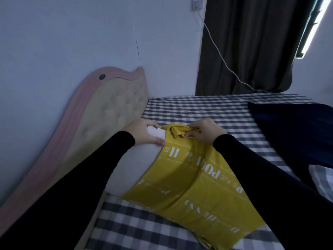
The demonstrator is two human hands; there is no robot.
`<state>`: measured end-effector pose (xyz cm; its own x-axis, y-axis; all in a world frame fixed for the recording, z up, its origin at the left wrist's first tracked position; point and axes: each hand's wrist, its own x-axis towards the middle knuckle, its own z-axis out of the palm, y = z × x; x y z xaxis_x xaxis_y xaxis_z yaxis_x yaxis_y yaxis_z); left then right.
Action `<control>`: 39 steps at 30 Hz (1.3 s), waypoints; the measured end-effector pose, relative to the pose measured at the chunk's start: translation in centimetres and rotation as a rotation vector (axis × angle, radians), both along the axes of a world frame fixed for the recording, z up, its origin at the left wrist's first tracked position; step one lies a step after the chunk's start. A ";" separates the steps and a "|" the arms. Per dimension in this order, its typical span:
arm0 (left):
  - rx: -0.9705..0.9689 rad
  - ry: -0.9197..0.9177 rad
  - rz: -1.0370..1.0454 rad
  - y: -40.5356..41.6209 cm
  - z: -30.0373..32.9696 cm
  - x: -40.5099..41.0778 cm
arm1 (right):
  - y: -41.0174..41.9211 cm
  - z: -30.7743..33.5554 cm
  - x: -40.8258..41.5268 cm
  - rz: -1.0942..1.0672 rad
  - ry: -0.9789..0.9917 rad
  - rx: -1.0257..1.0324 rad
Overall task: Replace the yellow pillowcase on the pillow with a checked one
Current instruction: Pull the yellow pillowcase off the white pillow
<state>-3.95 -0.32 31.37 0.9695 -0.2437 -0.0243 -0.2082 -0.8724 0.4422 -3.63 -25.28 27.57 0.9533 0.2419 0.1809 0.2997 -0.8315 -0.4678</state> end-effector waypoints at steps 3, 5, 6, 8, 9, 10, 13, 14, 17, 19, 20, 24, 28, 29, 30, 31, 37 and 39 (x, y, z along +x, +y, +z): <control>-0.067 0.099 0.079 1.0 0.2 1.6 | 0.7 0.1 1.2 -0.030 0.071 -0.026; -0.055 0.117 0.126 1.7 -1.5 2.4 | 2.0 -2.0 2.4 -0.074 0.184 -0.026; -0.067 0.113 0.157 1.8 -2.9 2.4 | 2.8 -3.7 2.9 -0.114 0.230 -0.025; -0.127 0.104 0.229 2.6 -6.2 2.5 | 4.6 -8.2 2.9 -0.225 0.246 -0.051; -0.173 0.097 0.264 3.4 -7.9 2.6 | 5.4 -10.3 2.4 -0.284 0.200 -0.086; -0.218 0.078 0.298 4.4 -9.4 2.7 | 6.1 -12.3 1.9 -0.325 0.120 -0.103; -0.237 0.077 0.364 8.4 -13.4 3.8 | 8.1 -16.9 0.0 -0.234 -0.036 -0.135; -0.214 0.096 0.379 9.7 -14.8 4.3 | 8.7 -18.2 -0.1 -0.180 0.017 -0.180; 0.016 0.083 0.379 12.7 -19.0 5.1 | 10.5 -21.7 0.6 -0.111 0.152 -0.305; 0.105 0.050 0.352 13.2 -21.7 4.9 | 11.6 -22.8 1.4 -0.143 0.167 -0.279; 0.077 0.086 0.334 13.1 -23.2 4.6 | 12.0 -23.5 1.7 -0.159 0.185 -0.260; 0.098 0.338 0.227 12.4 -30.5 1.7 | 12.7 -28.0 1.9 -0.073 0.432 -0.308; 0.098 0.445 0.188 13.3 -35.0 -1.6 | 13.6 -32.2 -0.1 -0.058 0.453 -0.397; 0.078 0.434 0.184 13.7 -35.5 -2.0 | 14.2 -32.8 -0.5 -0.069 0.426 -0.366; 0.037 0.421 0.182 14.2 -36.0 -2.4 | 14.9 -33.2 -1.0 -0.057 0.390 -0.322; 0.001 0.408 0.177 14.7 -36.4 -2.7 | 15.6 -33.6 -1.6 -0.012 0.330 -0.284; 0.081 0.315 0.250 16.7 -39.2 -3.8 | 19.1 -37.2 -5.7 0.171 0.181 -0.525; 0.060 0.343 0.408 17.5 -40.1 -4.3 | 19.0 -37.7 -5.5 0.152 0.105 -0.554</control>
<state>-8.25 17.22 -8.75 0.9192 0.1625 -0.3587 0.3006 -0.8780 0.3725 -9.16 -6.27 -10.18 0.9064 0.4092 -0.1050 0.4106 -0.9118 -0.0094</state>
